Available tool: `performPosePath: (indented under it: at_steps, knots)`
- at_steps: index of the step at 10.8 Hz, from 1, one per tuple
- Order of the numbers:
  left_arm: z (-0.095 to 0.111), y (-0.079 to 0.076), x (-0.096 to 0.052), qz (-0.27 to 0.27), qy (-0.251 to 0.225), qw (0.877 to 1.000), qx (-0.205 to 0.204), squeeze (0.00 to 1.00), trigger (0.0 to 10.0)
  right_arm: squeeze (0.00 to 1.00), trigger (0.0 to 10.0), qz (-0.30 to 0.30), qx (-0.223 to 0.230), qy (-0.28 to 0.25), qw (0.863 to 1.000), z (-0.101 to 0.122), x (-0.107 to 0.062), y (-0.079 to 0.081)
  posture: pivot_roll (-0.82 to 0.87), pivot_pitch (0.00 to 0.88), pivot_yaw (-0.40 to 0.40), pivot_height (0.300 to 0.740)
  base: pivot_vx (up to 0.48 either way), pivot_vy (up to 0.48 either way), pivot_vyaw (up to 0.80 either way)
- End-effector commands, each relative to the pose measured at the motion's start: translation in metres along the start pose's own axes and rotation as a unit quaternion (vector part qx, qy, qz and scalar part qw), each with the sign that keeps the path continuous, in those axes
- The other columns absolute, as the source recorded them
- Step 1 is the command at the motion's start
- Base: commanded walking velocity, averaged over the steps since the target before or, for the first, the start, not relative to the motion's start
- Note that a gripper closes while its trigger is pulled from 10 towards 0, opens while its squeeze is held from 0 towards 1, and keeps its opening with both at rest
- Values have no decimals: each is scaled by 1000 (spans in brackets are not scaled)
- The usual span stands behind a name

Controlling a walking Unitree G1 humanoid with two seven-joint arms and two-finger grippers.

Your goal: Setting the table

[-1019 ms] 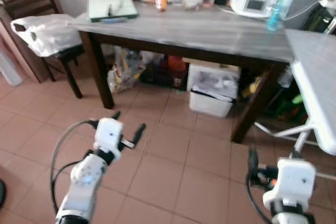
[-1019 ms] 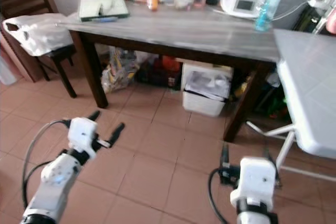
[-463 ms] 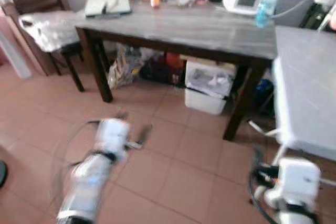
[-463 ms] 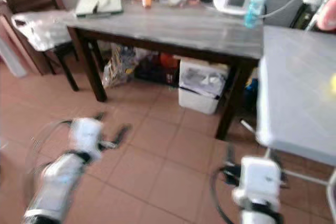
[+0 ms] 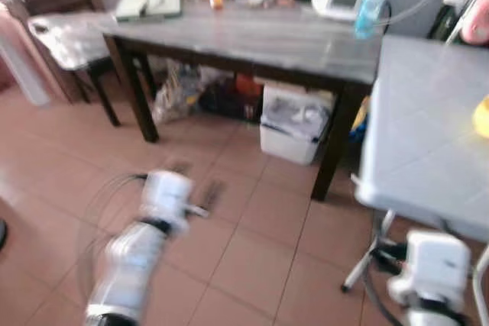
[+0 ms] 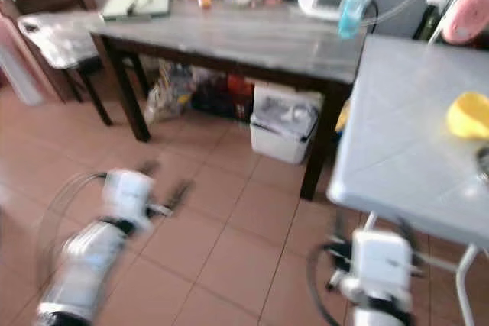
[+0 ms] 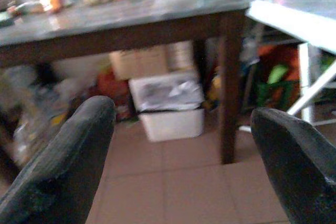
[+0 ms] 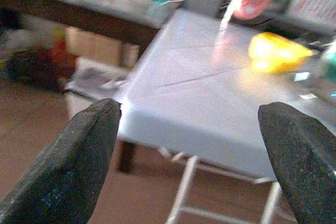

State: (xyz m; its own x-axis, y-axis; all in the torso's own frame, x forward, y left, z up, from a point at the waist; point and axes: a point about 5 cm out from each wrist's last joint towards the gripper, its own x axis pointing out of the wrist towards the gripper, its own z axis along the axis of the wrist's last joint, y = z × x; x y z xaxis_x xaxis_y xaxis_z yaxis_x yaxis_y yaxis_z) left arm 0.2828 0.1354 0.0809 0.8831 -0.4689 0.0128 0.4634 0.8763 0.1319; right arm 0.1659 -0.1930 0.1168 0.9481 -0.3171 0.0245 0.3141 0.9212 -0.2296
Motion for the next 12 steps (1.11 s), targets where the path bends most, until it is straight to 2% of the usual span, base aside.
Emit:
performPosePath:
  at_steps: [1,7,12]
  knots:
    - [0,9,-3,7,4,1000,7,0,10000,0,10000,-3,3,-9,1000,4,-1,1,-24,74,26,740,0,-334,0]
    - [-1,9,-3,6,5,1000,5,0,10000,0,10000,-6,4,-9,1000,4,-1,2,-23,75,30,740,0,-334,0]
    - [1,8,2,9,-2,1000,3,0,10000,0,10000,-2,-3,-15,1000,6,2,0,-34,62,18,740,0,-311,-786]
